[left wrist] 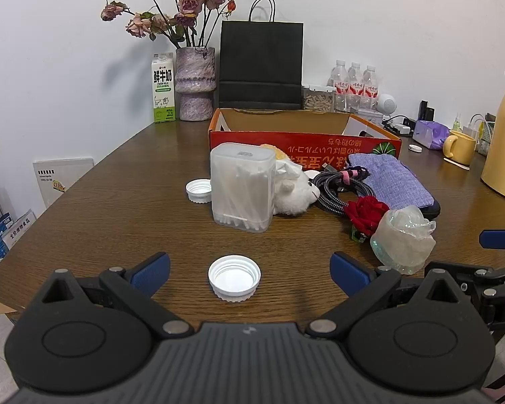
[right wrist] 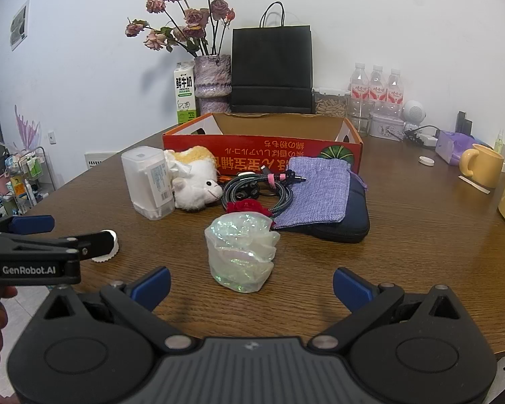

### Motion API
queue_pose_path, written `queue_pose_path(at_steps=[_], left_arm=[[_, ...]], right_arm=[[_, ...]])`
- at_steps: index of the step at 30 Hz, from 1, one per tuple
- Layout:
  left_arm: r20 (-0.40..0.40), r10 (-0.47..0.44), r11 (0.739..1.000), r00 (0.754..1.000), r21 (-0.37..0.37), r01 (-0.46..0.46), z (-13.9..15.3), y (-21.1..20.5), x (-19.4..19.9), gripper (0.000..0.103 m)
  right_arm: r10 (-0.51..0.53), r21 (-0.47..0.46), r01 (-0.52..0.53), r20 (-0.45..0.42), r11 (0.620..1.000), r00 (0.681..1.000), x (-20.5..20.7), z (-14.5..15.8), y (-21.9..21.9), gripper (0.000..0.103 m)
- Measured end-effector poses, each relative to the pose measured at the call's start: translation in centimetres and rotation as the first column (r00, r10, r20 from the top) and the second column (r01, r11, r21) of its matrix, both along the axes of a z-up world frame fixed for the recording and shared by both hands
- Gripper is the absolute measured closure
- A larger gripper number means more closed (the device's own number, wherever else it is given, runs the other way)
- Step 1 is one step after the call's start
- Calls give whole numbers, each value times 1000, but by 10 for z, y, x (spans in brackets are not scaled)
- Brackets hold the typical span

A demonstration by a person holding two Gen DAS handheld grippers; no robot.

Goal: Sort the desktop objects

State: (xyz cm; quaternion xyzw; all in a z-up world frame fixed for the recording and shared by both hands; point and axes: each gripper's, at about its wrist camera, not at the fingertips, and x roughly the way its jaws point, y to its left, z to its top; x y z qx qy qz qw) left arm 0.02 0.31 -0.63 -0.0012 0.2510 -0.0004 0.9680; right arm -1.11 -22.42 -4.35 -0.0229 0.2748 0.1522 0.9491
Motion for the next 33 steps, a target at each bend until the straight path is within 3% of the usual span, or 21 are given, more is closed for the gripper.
queue_pose_path(at_steps=[33], left_arm=[[0, 3, 1000, 1000, -1, -3, -1, 1, -1, 0]], right_arm=[[1, 0, -1, -3, 1000, 1000, 0, 2, -2, 0]])
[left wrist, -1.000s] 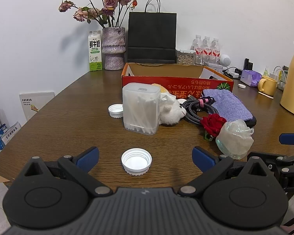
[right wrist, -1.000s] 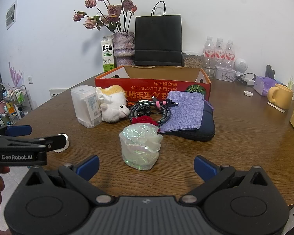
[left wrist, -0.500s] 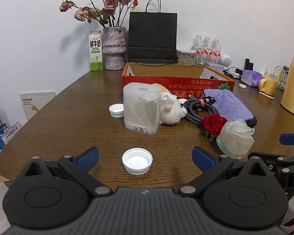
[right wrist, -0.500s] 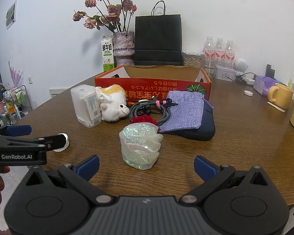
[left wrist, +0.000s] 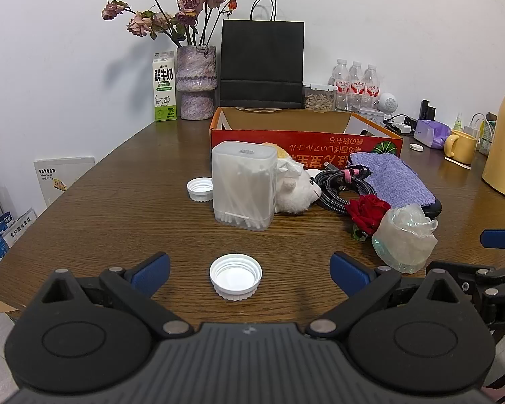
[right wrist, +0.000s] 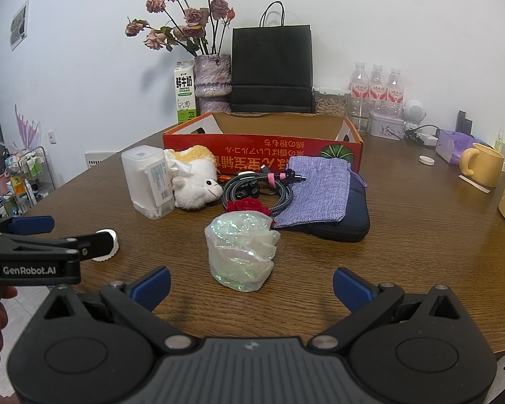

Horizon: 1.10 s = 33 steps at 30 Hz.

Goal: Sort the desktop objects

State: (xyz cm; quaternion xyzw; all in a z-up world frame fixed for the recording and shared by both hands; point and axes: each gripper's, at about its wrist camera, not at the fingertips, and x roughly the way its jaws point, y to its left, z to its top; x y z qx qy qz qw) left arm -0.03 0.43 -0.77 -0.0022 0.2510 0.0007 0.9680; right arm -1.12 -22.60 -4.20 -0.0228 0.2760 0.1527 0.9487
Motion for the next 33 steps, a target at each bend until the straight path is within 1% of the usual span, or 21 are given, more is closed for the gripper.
queue_pose_path(at_steps=[10, 13, 19, 23, 25, 28, 30, 31, 32, 33], left_arm=[[-10, 2, 1000, 1000, -6, -2, -5, 2, 1, 0], [-16, 4, 1000, 1000, -8, -4, -8, 4, 3, 0], [-33, 25, 1000, 999, -5, -25, -17, 8, 12, 0], [-41, 29, 1000, 999, -11, -29, -22, 11, 18, 0], [-46, 33, 999, 998, -13, -34, -25, 12, 22, 3], [-59, 36, 999, 998, -24, -37, -28, 15, 27, 15], [-67, 35, 999, 997, -31, -37, -29, 15, 29, 25], [-61, 36, 999, 997, -27, -38, -30, 15, 30, 27], [-56, 38, 999, 998, -25, -39, -29, 15, 30, 34], [-52, 33, 999, 998, -31, -35, -29, 15, 31, 45]], right_arm=[[1, -1, -1, -1, 1000, 1000, 0, 1, 0, 0], [7, -3, -7, 3, 1000, 1000, 3, -8, 3, 0], [-6, -23, 6, 25, 1000, 1000, 11, -14, 8, 0], [-2, -5, 2, 28, 1000, 1000, 20, -17, 9, 0], [6, 3, -6, 43, 1000, 999, 23, -18, 10, 0], [3, -10, -2, 64, 1000, 998, 28, -19, 15, 4], [15, -5, -14, 62, 1000, 998, 30, -20, 18, 6], [19, -4, -19, 60, 1000, 998, 32, -20, 19, 8], [22, -5, -21, 57, 1000, 998, 35, -21, 20, 9], [23, -5, -22, 52, 1000, 998, 37, -22, 20, 13]])
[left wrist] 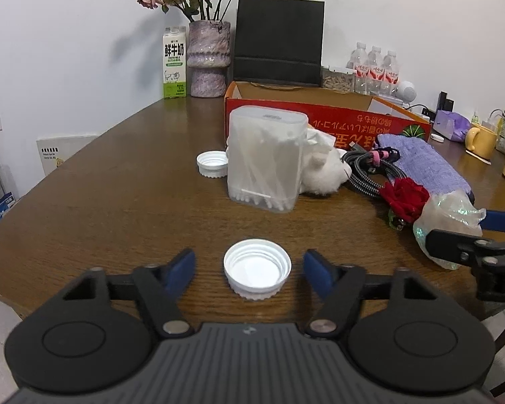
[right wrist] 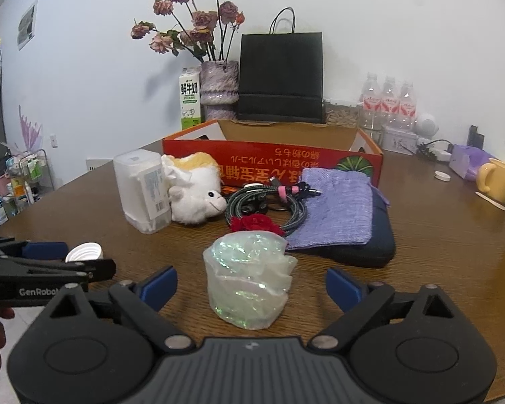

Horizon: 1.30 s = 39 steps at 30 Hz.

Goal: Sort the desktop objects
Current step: 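Grasp the white bottle cap with the left tool while the right tool grasps the iridescent bag, then carry cap and bag into the cardboard box and open both tools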

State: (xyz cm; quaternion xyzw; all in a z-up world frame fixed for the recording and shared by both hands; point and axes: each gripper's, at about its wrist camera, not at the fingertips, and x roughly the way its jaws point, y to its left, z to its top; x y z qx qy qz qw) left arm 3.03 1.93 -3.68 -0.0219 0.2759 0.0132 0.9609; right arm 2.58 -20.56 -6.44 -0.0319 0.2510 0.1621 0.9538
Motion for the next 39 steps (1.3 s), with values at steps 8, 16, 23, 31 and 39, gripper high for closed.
queue_pose_path(at_steps=[8, 16, 23, 31, 39], left_arm=[[17, -20, 999, 1000, -45, 20, 1, 5, 3, 62], [53, -45, 994, 998, -99, 51, 12, 13, 8, 62], [183, -104, 989, 978, -84, 121, 51, 31, 26, 62], [210, -227, 967, 951, -69, 246, 96, 54, 89, 62], [199, -300, 949, 933, -42, 314, 124, 56, 155, 62]], right_arm=[[14, 47, -12, -48, 999, 999, 11, -4, -4, 59], [-9, 51, 9, -15, 999, 1000, 13, 10, -10, 65], [-36, 57, 33, 54, 998, 998, 25, 38, -9, 66], [-124, 54, 118, 110, 992, 986, 66, 71, 7, 66], [-214, 80, 205, 139, 976, 967, 127, 96, 16, 66]])
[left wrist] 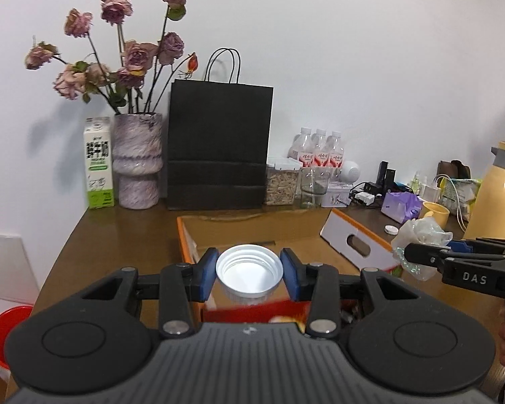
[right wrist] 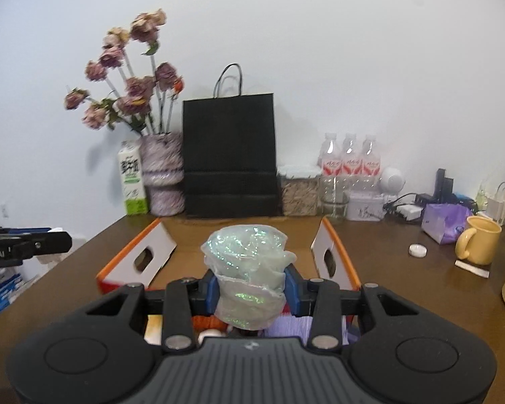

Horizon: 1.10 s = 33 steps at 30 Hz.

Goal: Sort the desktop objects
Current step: 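Carry cap and bag into the cardboard box and open both tools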

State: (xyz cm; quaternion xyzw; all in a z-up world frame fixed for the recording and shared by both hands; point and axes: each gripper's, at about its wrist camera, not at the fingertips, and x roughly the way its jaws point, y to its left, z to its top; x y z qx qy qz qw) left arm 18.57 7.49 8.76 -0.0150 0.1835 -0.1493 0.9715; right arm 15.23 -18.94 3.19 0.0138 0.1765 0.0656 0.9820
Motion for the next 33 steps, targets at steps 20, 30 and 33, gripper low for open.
queue_pose_path(at_steps=[20, 30, 33], left_arm=[[-310, 133, 991, 941, 52, -123, -16, -51, 152, 62], [-429, 347, 936, 834, 218, -277, -46, -94, 206, 62], [-454, 357, 933, 817, 208, -292, -53, -96, 211, 53]], right_arm=[[124, -14, -132, -251, 991, 960, 190, -18, -22, 66], [196, -2, -217, -421, 976, 886, 253, -45, -28, 65], [191, -22, -223, -438, 975, 878, 262, -50, -24, 64]])
